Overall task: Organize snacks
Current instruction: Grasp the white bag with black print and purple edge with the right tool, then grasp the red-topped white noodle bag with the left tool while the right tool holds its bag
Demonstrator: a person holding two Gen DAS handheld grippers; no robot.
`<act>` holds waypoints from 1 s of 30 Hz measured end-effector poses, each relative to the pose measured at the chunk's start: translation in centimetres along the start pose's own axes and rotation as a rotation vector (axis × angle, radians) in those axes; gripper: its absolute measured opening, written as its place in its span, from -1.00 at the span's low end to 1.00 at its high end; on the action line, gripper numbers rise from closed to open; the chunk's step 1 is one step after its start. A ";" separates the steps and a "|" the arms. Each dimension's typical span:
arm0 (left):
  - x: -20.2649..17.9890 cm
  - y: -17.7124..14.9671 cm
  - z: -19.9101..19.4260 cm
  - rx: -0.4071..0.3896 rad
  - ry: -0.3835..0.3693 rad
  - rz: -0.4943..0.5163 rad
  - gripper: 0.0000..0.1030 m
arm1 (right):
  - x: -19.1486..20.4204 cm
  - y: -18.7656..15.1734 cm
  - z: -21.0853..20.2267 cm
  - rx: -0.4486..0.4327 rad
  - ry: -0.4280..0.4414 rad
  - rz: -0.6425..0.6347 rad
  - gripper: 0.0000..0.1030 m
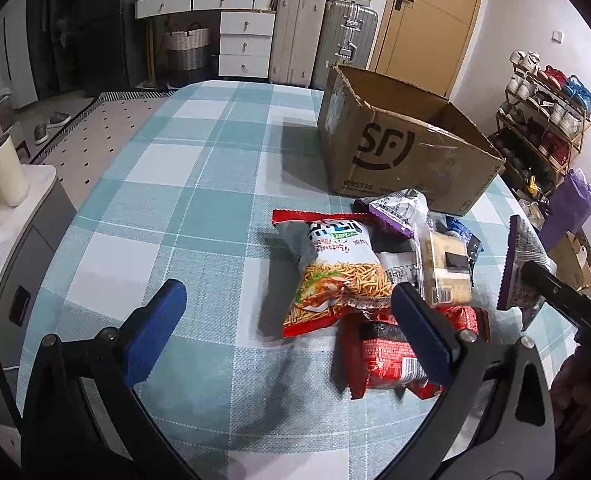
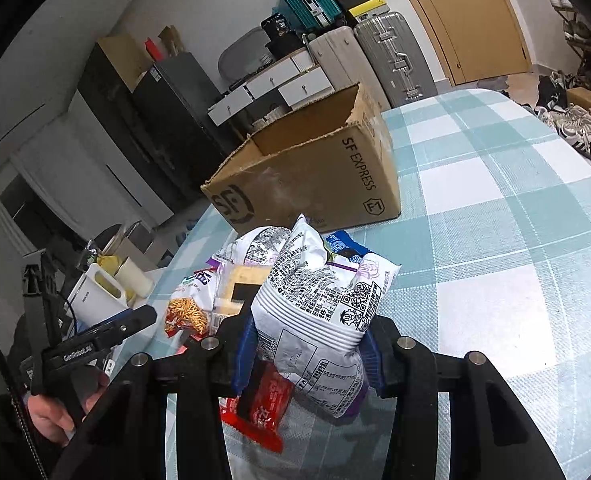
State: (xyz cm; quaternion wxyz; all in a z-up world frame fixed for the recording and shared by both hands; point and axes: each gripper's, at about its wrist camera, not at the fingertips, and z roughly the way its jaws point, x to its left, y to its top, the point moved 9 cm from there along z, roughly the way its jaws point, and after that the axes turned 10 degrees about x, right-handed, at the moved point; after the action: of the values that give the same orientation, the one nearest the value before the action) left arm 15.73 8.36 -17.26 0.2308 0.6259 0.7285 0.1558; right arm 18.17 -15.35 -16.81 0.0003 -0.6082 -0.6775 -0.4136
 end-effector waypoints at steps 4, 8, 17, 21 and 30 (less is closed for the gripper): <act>0.2 0.2 0.3 0.000 0.071 0.004 0.97 | -0.1 -0.3 -0.5 -0.007 0.031 0.034 -0.14; 0.1 0.6 0.6 0.019 0.045 -0.011 0.97 | 0.1 -0.5 -0.8 -0.007 0.026 0.025 -0.13; -1.8 2.2 1.3 0.036 0.029 0.019 0.97 | 0.9 -0.4 -1.6 -0.012 0.023 0.028 -0.13; -1.9 2.5 1.9 0.039 0.050 0.023 0.97 | 1.2 -0.5 -2.2 -0.010 0.001 0.015 -0.13; -1.5 2.5 4.3 0.121 0.010 0.006 0.92 | 1.4 -1.4 -3.6 -0.026 -0.043 0.004 -0.12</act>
State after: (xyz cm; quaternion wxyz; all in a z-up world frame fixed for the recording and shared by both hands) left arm 20.30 7.01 -19.36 0.1887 0.6401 0.7358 0.1153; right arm 14.84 -16.06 -14.53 -0.0214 -0.6183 -0.6708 -0.4089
